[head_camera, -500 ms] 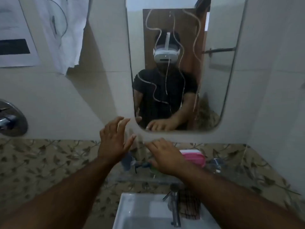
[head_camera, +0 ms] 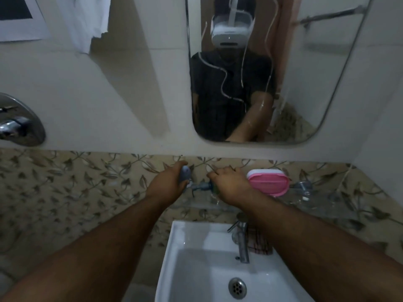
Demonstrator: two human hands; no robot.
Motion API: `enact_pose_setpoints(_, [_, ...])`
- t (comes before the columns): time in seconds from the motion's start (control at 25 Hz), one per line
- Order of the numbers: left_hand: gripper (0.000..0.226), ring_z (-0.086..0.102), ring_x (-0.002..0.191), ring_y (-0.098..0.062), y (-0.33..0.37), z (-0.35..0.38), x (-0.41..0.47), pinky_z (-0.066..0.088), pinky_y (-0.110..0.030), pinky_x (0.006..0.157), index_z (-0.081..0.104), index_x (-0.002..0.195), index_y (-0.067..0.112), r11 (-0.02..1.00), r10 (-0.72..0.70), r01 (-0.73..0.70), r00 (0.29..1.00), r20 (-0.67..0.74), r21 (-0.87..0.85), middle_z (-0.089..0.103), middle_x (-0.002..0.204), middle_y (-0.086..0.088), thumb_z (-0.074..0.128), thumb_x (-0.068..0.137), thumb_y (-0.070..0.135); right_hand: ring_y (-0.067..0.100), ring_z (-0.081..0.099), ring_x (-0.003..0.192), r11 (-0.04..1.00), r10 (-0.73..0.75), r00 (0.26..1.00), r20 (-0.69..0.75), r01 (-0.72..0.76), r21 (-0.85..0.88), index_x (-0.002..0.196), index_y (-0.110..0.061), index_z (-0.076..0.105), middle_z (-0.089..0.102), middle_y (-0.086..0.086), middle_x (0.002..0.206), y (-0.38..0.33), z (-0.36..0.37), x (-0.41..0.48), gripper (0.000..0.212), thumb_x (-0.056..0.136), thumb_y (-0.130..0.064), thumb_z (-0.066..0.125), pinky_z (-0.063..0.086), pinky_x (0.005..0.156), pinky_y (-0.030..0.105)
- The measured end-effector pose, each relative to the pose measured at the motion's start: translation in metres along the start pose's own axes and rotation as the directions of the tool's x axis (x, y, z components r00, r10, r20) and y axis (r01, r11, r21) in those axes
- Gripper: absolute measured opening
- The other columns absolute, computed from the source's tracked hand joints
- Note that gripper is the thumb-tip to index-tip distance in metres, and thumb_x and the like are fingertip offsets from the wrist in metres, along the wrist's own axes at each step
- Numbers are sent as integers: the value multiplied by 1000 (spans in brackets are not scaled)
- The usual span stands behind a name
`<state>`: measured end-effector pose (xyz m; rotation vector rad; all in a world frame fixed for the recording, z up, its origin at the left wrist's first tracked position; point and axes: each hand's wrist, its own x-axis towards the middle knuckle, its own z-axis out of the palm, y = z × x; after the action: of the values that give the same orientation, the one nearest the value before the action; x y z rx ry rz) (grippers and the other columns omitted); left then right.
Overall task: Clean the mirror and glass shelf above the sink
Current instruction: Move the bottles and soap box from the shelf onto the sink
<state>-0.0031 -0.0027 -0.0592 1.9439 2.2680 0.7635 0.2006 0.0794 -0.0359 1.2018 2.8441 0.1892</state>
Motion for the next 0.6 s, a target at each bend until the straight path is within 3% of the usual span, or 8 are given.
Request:
enact_pose_setpoints(0.16, [44, 70, 108, -35, 7, -4, -12, 54, -39, 82, 55, 140, 26, 997, 12, -15, 999, -32, -81, 74, 123, -11, 71, 99, 33, 34, 59, 134, 1000, -10, 998, -63, 10, 2, 143, -26, 58, 65, 8, 145, 0, -4, -8, 52, 94, -34, 75, 46, 109, 50])
enact_pose_setpoints(0.32, [35, 67, 100, -16, 8, -7, -50, 51, -32, 80, 57, 132, 30, 981, -19, -26, 974, -225, -191, 72, 114, 4, 70, 100, 29, 35, 65, 129, 962, 92, 947, -307, -5, 273, 145, -24, 63, 71, 6, 143, -12, 23, -33, 72, 79, -36, 87, 50, 105, 50])
enact_pose_setpoints(0.48, [39, 66, 106, 0, 6, -19, -103, 55, -18, 85, 57, 137, 30, 932, -49, -67, 950, -307, -357, 66, 125, 14, 69, 101, 19, 33, 68, 122, 853, 218, 796, -565, 125, 506, 138, -15, 69, 75, 9, 135, -52, 58, -68, 71, 72, -29, 93, 49, 101, 47])
enact_pose_setpoints(0.6, [43, 65, 112, 8, 3, -14, -144, 53, -9, 86, 56, 136, 37, 900, -41, -74, 967, -250, -430, 64, 121, 32, 69, 99, 20, 21, 60, 127, 743, 174, 800, -574, 276, 610, 139, -13, 66, 72, 9, 136, -90, 78, -97, 66, 82, -41, 85, 47, 110, 34])
